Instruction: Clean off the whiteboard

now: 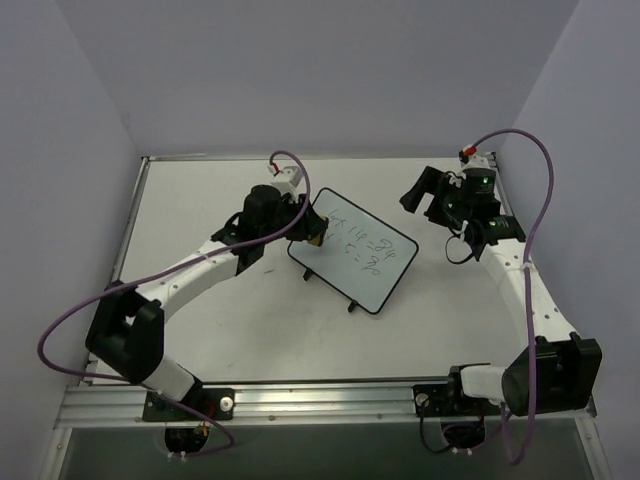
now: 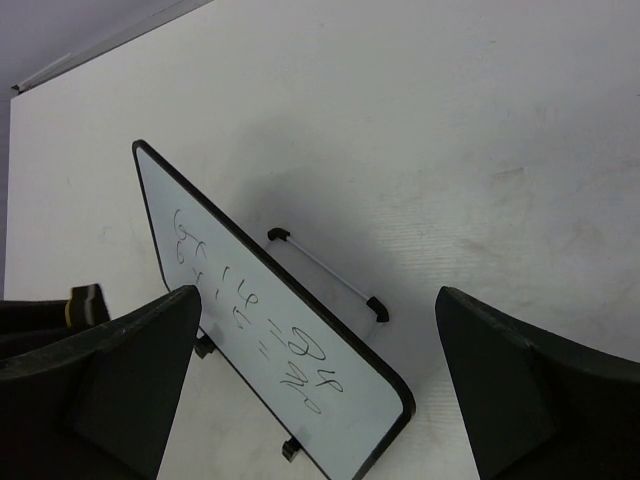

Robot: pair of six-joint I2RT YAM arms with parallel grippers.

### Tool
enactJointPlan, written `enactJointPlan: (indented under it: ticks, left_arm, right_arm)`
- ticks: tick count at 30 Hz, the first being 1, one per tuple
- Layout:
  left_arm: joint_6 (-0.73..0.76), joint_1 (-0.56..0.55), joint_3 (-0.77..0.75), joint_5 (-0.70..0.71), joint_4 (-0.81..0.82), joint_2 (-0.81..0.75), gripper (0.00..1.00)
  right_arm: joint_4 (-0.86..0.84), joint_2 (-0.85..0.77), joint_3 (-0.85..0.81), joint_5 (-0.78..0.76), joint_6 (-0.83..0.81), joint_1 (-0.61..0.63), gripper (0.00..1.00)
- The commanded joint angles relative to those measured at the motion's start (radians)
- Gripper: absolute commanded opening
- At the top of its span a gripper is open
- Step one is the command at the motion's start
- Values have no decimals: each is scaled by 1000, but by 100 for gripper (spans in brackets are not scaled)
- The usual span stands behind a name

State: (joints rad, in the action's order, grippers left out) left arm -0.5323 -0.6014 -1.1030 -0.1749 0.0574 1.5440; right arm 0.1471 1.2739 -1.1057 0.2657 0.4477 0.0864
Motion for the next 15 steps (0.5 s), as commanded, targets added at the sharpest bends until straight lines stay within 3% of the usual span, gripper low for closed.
enactJointPlan:
  ticks: [1, 15]
  left_arm:
    - [35, -24, -73, -20, 93, 74, 2]
    - [138, -169, -129, 139, 119, 197, 2]
  right_arm:
    - [-57, -59, 47, 63, 16, -1, 100]
    - [-57, -111, 145, -2, -1, -1, 99]
